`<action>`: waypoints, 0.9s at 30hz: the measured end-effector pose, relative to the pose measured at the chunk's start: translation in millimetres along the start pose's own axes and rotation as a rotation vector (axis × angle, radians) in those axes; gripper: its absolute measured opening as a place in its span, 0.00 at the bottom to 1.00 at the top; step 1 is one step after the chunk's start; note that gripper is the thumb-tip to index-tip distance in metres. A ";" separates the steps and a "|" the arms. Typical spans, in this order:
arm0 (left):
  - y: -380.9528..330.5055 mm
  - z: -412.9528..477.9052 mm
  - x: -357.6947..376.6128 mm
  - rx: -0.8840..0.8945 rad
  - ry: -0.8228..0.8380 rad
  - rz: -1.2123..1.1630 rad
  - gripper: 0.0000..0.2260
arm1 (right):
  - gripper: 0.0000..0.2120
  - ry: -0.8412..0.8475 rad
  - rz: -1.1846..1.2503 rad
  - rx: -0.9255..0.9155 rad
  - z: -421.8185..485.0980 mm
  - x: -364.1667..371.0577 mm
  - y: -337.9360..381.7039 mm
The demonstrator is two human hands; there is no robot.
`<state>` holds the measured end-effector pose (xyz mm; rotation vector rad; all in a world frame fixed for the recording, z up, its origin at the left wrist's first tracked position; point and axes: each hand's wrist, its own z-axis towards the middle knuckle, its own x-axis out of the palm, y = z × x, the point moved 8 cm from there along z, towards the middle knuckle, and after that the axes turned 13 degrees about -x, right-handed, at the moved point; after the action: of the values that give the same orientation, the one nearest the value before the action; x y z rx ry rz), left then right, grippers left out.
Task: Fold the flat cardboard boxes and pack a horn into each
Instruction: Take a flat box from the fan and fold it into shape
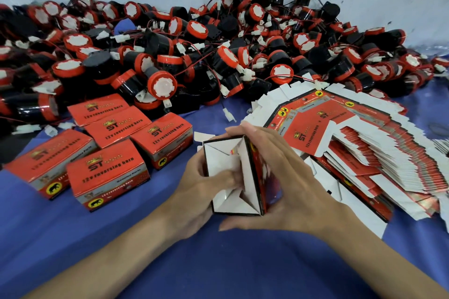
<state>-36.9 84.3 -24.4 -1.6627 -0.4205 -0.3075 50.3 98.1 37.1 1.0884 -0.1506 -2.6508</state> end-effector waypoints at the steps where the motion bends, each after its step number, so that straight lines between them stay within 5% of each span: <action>1: -0.1 0.2 1.7 -0.017 0.024 -0.009 0.13 | 0.49 -0.002 0.000 0.013 -0.7 -1.6 -0.7; 9: 5.9 -0.5 9.1 -0.132 0.235 -0.089 0.15 | 0.44 -0.049 -0.006 -0.012 -6.5 -5.5 -2.8; 14: 7.3 1.2 8.2 -0.170 0.298 -0.140 0.28 | 0.34 -0.170 0.004 0.025 -9.7 -13.2 -7.1; 20: 1.0 0.0 6.5 -0.130 0.291 -0.173 0.33 | 0.51 -0.011 0.066 0.088 -11.7 -8.9 -19.7; 24: -16.3 -4.7 0.6 0.134 0.053 0.176 0.41 | 0.41 0.019 0.021 0.050 -15.6 -13.0 -19.6; 27: -39.5 -23.5 18.3 0.659 -0.165 0.923 0.36 | 0.35 -0.124 0.053 0.062 -18.4 -21.4 -22.8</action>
<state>-37.1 66.8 21.9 -1.0756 0.1521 0.6021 73.0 126.2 34.0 0.9243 -0.2843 -2.6826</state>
